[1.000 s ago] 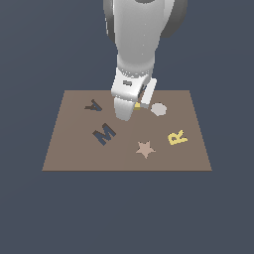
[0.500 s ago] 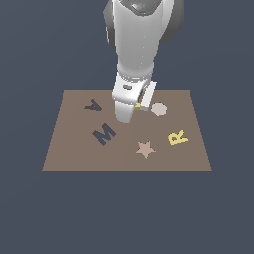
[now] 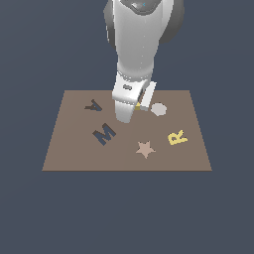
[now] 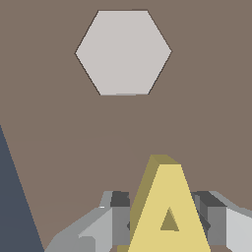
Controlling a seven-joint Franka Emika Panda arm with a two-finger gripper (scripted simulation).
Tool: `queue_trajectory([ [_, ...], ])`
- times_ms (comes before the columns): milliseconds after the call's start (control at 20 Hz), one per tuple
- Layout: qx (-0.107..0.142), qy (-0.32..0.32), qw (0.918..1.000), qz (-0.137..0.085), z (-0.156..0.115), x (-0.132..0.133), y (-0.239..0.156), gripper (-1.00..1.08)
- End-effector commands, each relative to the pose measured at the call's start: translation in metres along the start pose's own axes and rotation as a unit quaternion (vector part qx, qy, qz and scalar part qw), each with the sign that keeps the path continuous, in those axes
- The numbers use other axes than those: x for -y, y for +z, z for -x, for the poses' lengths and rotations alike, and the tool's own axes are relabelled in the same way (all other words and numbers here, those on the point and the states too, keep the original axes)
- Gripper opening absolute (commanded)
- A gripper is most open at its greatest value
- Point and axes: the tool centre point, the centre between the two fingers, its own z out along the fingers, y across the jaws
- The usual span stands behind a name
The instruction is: Insert a designated object into the corresponding slot on a board.
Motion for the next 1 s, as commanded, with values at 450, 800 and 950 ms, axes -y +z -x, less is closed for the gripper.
queue_trajectory([
  [450, 0.000, 0.016, 0.9999, 0.000, 0.022, -0.009, -0.003, -1.00],
  [800, 0.000, 0.061, 0.9981, 0.000, 0.086, -0.032, -0.007, -1.00],
  [950, 0.000, 0.078, 0.9970, 0.000, 0.109, -0.039, -0.008, -1.00],
])
